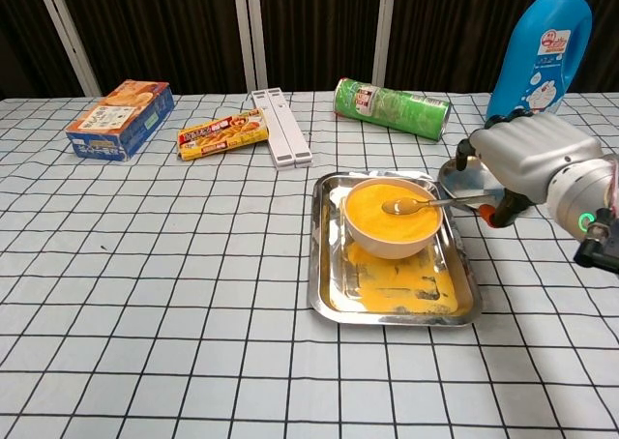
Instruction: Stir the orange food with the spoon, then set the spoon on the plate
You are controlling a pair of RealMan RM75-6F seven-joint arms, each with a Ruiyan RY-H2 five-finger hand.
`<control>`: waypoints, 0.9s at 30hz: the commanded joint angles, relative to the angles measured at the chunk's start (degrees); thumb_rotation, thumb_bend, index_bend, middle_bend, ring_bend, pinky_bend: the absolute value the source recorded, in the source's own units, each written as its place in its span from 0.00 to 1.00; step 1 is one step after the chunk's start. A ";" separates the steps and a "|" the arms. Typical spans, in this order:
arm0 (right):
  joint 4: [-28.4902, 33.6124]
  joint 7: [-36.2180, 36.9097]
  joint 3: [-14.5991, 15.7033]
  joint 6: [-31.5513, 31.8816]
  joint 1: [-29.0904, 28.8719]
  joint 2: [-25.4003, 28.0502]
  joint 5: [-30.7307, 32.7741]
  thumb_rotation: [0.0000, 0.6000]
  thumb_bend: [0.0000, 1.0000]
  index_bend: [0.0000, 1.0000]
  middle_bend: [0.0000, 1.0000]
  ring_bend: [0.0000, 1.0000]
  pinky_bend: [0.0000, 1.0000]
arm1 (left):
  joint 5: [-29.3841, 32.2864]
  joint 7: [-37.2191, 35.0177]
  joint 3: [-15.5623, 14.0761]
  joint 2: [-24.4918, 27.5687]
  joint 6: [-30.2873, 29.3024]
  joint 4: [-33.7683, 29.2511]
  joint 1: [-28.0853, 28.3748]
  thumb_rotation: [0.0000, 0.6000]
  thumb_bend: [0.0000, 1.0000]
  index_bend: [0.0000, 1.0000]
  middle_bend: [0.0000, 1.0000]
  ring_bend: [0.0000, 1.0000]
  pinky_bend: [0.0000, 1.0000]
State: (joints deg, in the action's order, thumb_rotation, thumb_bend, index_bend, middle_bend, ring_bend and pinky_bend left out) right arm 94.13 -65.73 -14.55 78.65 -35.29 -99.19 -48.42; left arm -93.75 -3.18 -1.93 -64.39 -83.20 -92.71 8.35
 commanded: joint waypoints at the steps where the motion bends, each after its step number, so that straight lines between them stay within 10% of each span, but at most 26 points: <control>1: 1.38 0.26 0.64 0.21 0.28 0.98 0.78 1.00 0.45 0.27 0.17 0.05 0.00 | 0.14 0.12 0.01 0.00 0.13 -0.07 0.03 1.00 0.00 0.00 0.00 0.00 0.00; 27: 6.08 5.62 5.34 0.29 1.91 5.58 -0.67 1.00 0.45 0.27 0.17 0.05 0.00 | 0.51 1.37 0.13 -0.36 0.55 -0.44 0.26 1.00 0.00 0.00 0.00 0.00 0.00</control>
State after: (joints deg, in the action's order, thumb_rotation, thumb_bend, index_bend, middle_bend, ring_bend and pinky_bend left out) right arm 100.17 -60.10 -9.24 78.90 -33.36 -93.65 -49.05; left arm -93.24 -1.81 -1.81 -64.75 -82.65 -93.15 8.60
